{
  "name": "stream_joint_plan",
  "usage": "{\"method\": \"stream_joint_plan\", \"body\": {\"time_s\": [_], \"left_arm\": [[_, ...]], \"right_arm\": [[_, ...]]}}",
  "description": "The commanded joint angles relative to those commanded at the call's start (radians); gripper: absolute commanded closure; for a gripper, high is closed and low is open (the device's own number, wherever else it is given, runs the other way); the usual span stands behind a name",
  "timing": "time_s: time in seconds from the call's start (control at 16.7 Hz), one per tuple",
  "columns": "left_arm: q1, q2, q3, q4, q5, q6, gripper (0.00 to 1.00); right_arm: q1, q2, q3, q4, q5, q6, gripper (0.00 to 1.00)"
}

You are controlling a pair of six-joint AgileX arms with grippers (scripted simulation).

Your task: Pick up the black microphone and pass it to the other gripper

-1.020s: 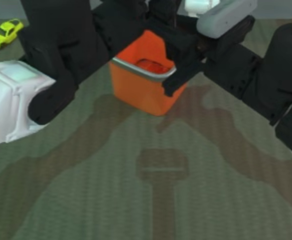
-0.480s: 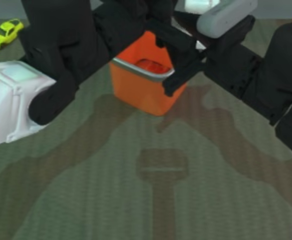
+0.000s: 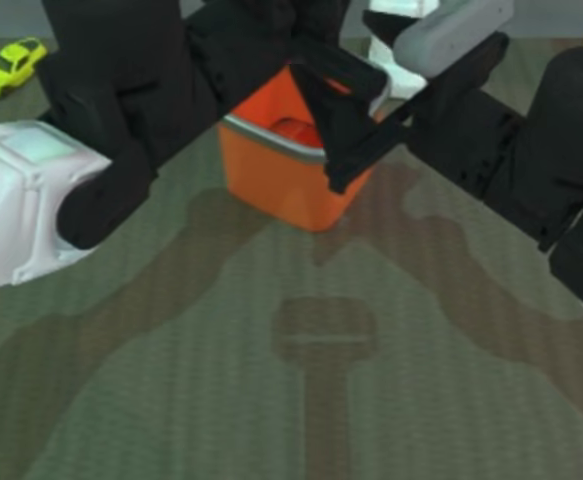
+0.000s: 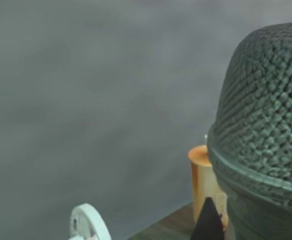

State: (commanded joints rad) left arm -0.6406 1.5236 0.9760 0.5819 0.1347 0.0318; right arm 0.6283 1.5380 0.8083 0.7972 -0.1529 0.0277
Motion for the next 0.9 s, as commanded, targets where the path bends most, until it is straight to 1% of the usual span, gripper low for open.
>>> {"method": "stream_joint_plan", "body": {"time_s": [0.3, 0.42, 0.78, 0.9], "left_arm": [[0.0, -0.01, 0.009, -0.002, -0.006, 0.006, 1.0], [0.022, -0.025, -0.006, -0.005, 0.015, 0.006, 1.0], [0.145, -0.103, -0.072, -0.014, 0.118, -0.001, 1.0], [0.158, -0.111, -0.08, -0.015, 0.13, -0.001, 1.0]], "right_arm": [[-0.009, 0.006, -0.011, -0.002, 0.004, -0.003, 0.0], [-0.015, -0.031, -0.047, -0.009, -0.003, -0.004, 0.0], [-0.04, -0.257, -0.236, -0.039, -0.039, -0.002, 0.0], [-0.042, -0.274, -0.251, -0.041, -0.043, -0.001, 0.0]]}}
